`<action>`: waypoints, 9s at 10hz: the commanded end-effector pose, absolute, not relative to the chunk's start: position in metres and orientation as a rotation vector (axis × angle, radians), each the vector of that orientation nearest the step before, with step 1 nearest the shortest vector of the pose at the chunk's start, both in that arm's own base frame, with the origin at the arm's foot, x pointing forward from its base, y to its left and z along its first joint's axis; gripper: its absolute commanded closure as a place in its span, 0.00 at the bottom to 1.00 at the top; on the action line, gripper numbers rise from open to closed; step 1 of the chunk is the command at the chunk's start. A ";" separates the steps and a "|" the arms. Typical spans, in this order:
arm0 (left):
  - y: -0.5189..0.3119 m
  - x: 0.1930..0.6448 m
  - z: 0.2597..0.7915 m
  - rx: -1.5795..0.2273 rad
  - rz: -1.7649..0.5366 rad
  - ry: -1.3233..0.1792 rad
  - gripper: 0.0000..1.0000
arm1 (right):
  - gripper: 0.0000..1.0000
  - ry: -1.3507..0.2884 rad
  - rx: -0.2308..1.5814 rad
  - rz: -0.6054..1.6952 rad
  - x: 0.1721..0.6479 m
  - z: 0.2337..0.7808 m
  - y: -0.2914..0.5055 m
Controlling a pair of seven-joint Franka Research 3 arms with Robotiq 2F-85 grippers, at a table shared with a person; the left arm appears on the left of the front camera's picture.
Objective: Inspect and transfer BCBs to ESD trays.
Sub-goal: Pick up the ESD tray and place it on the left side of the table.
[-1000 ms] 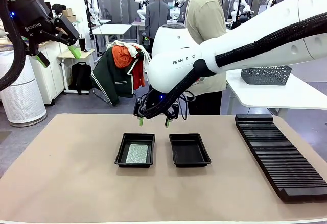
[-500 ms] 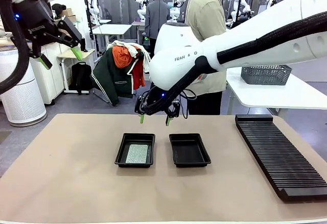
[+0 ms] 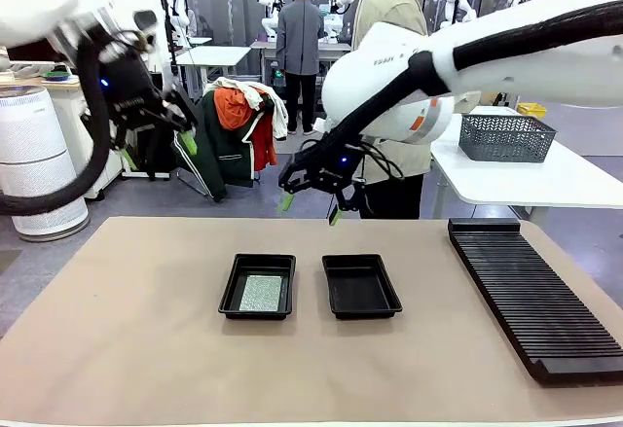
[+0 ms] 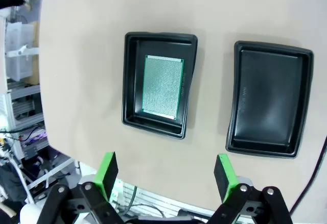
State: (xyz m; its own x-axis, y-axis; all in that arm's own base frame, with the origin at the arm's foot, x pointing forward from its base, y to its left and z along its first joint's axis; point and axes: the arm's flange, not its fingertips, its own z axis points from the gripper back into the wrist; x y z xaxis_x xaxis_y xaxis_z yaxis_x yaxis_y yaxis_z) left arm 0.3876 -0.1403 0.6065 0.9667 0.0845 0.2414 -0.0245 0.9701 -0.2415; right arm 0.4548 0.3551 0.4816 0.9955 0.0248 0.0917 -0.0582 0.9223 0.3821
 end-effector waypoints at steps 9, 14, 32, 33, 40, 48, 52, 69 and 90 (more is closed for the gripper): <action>-0.207 0.492 0.443 -0.082 -0.047 -0.069 0.00 | 0.00 0.022 0.737 -0.068 0.432 0.478 0.235; -0.225 0.519 0.384 0.007 -0.094 -0.052 0.00 | 0.00 0.025 0.687 -0.080 0.440 0.485 0.244; -0.226 0.523 0.305 -0.039 -0.102 0.028 0.04 | 0.00 0.025 0.687 -0.080 0.440 0.485 0.244; -0.225 0.523 0.303 -0.046 -0.098 0.027 0.11 | 0.00 0.025 0.687 -0.080 0.440 0.485 0.244; -0.225 0.517 0.304 -0.069 -0.096 0.000 0.49 | 0.00 0.025 0.687 -0.080 0.440 0.485 0.244; -0.220 0.512 0.305 -0.098 -0.093 -0.006 0.91 | 0.00 0.025 0.687 -0.080 0.440 0.485 0.244; -0.219 0.509 0.308 -0.096 -0.096 -0.009 1.00 | 0.00 0.025 0.687 -0.080 0.440 0.485 0.244; -0.176 0.521 0.312 -0.290 -0.100 -0.002 0.97 | 0.00 0.025 0.687 -0.080 0.440 0.485 0.244; 0.080 0.499 0.333 -0.234 -0.046 -0.112 0.97 | 0.00 0.025 0.687 -0.080 0.440 0.485 0.244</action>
